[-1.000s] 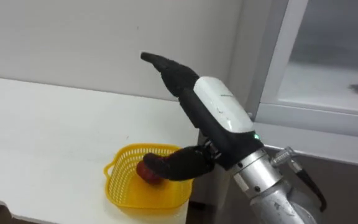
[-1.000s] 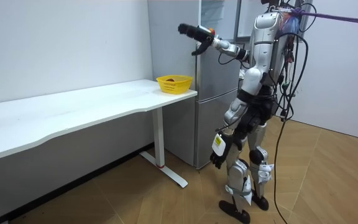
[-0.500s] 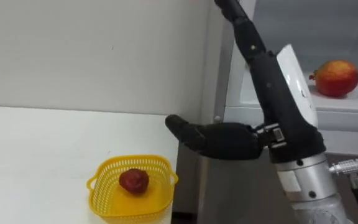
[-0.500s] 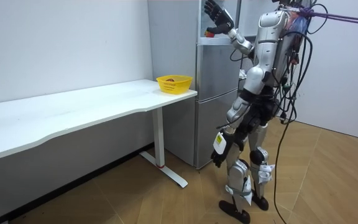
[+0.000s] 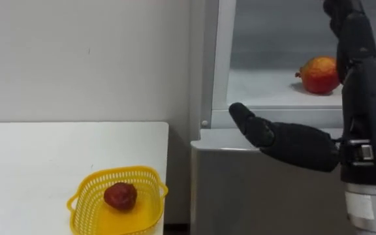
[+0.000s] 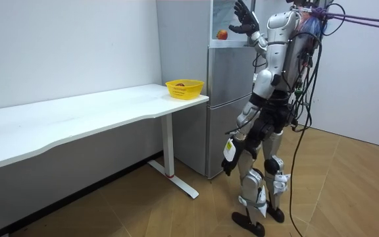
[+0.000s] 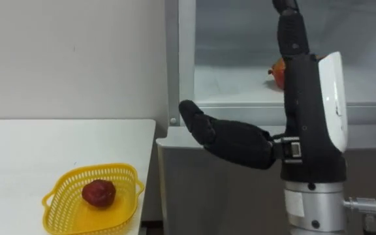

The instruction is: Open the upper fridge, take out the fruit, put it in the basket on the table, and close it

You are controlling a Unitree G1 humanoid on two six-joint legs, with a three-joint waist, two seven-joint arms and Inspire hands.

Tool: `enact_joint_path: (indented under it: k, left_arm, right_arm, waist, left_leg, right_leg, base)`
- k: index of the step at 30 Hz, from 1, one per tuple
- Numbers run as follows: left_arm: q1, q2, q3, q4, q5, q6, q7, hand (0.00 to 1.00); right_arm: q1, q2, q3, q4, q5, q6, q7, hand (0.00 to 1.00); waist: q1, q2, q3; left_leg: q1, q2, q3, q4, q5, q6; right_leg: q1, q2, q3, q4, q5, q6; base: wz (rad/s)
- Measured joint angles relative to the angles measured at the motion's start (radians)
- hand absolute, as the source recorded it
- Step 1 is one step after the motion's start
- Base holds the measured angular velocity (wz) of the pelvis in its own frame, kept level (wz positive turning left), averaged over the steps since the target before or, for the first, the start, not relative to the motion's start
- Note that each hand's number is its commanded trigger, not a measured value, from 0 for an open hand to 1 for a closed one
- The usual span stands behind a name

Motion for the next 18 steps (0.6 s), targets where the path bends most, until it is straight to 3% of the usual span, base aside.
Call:
enact_joint_path:
  k: [7, 11, 18]
  left_arm:
    - [0.017, -0.001, 0.041, 0.0, 0.0, 0.0, 0.005, 0.0]
    - [0.022, -0.003, 0.062, -0.001, 0.002, 0.0, 0.01, 0.0]
    - [0.028, -0.003, 0.08, -0.012, 0.003, 0.001, -0.004, 0.0]
  right_arm:
    - [0.027, 0.0, -0.096, 0.001, 0.001, 0.0, -0.008, 0.0]
    - [0.035, -0.008, -0.164, 0.013, 0.014, -0.005, -0.055, 0.0]
    - [0.04, -0.012, -0.195, 0.062, 0.017, -0.003, -0.075, 0.0]
  waist:
    - [-0.023, -0.01, 0.0063]
    - [-0.024, -0.011, 0.0054]
    - [-0.025, -0.011, 0.0044]
  left_leg:
    - [-0.002, 0.0, 0.001, 0.002, -0.001, 0.001]
    - [-0.003, 0.001, 0.002, 0.002, 0.0, 0.0]
    - [-0.002, 0.001, 0.005, 0.003, 0.0, 0.0]
  right_leg:
    - [-0.002, 0.0, 0.006, -0.002, 0.0, 0.001]
    - [-0.007, -0.001, 0.004, -0.001, 0.0, 0.001]
    - [-0.008, -0.001, 0.003, -0.001, 0.0, 0.001]
  base:
    - [0.0]
    - [0.0]
    - [0.0]
